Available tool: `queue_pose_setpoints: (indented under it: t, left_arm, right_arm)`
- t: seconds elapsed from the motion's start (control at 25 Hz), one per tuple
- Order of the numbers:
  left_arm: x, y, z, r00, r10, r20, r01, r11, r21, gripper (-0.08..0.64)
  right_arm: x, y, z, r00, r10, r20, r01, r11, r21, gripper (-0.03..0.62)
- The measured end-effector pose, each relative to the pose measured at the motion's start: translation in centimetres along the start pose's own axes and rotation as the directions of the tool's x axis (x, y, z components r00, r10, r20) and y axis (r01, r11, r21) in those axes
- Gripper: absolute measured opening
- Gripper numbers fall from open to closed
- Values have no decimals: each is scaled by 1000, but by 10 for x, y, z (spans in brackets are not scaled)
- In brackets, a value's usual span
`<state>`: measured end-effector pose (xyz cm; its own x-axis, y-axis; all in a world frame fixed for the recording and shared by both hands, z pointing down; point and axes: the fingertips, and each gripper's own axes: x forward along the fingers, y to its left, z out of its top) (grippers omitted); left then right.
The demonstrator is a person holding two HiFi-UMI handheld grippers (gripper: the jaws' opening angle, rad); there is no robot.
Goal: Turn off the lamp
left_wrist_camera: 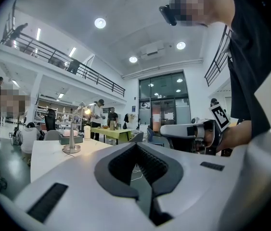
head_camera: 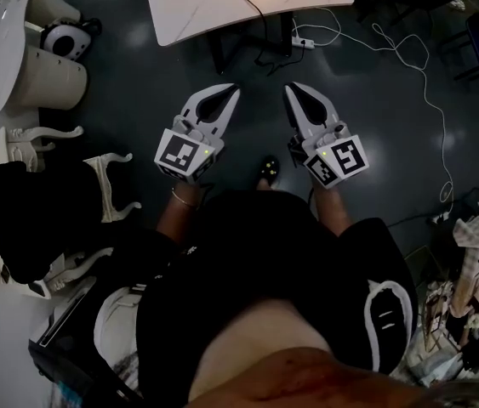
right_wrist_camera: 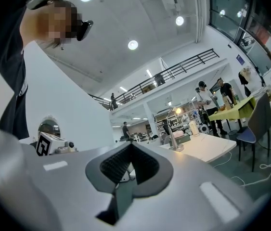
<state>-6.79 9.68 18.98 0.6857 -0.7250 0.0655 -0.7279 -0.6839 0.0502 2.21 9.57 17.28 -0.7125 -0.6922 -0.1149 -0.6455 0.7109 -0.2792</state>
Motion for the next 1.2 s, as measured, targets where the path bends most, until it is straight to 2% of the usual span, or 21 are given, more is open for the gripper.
queue_pose_setpoints:
  t: [0.28,0.48,0.8,1.2]
  left_arm:
    - [17,-3,-3,1000,30,-4,-30,1000,-6,6]
    - [27,1,-6,996,80,-44,-81,996,-22,6]
    - [40,-6,-1,995,85,-49,-85,996,-4,6]
    - [38,2,-9,996,80,-48,-81,996,-26,6]
  right_arm:
    - [-1,-19,-1,1000,29,-8,-29,999,14,0]
    - [-2,-35,-1,999,36,-12,-35,999,27,0]
    - [-7,-49,-1,999,48,-18,-47,998,39,0]
    - [-1,-50,-9,998,47,-35,-46,998,41,0]
